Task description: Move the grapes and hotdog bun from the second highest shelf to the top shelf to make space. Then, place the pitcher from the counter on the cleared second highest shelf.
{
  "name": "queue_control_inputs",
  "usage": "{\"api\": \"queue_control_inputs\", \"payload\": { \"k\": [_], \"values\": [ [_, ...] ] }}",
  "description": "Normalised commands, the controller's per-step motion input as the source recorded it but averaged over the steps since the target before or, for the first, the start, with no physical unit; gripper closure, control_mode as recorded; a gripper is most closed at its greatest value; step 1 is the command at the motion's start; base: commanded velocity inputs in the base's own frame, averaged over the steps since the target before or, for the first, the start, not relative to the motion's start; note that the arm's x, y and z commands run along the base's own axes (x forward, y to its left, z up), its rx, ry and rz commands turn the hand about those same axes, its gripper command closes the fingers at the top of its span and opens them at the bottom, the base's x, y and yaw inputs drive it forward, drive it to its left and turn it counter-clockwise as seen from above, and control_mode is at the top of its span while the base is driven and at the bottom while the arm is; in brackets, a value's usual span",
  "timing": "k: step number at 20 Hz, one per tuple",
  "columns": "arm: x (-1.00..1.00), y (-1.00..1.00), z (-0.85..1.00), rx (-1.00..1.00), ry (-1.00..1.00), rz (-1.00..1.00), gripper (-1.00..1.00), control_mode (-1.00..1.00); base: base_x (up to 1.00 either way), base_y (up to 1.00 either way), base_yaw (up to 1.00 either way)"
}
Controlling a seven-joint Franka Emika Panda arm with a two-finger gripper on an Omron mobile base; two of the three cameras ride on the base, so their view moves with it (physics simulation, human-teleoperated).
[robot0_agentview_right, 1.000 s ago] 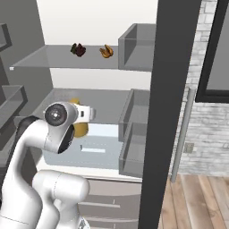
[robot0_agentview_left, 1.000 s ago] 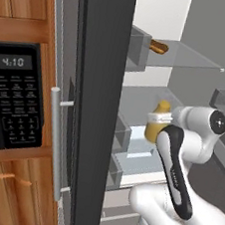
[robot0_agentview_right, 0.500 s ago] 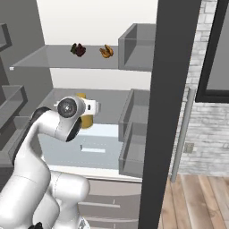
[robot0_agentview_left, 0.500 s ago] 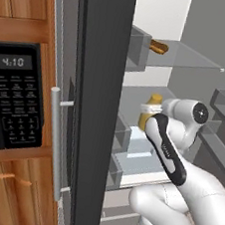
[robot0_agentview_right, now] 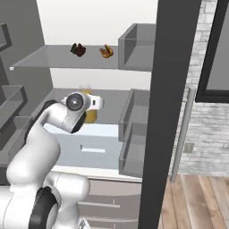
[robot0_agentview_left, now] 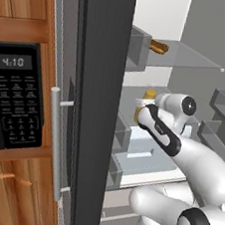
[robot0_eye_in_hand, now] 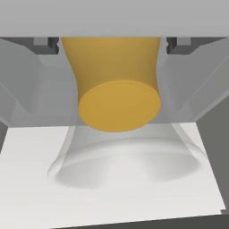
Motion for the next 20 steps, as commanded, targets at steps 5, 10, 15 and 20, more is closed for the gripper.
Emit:
{"api": "queue_control_inputs", "payload": {
  "k": [5, 10, 15, 20],
  "values": [
    [0.42, 0.00, -0.23, 0.00, 0.00, 0.00, 1.00, -1.00, 0.00, 0.00, 0.00],
    [0.44, 0.00, -0.24, 0.00, 0.00, 0.00, 1.00, -1.00, 0.00, 0.00, 0.00],
    [0.52, 0.00, -0.20, 0.00, 0.00, 0.00, 1.00, -1.00, 0.00, 0.00, 0.00],
    [0.45, 0.01, -0.26, 0.00, 0.00, 0.00, 1.00, -1.00, 0.00, 0.00, 0.00]
  ]
}}
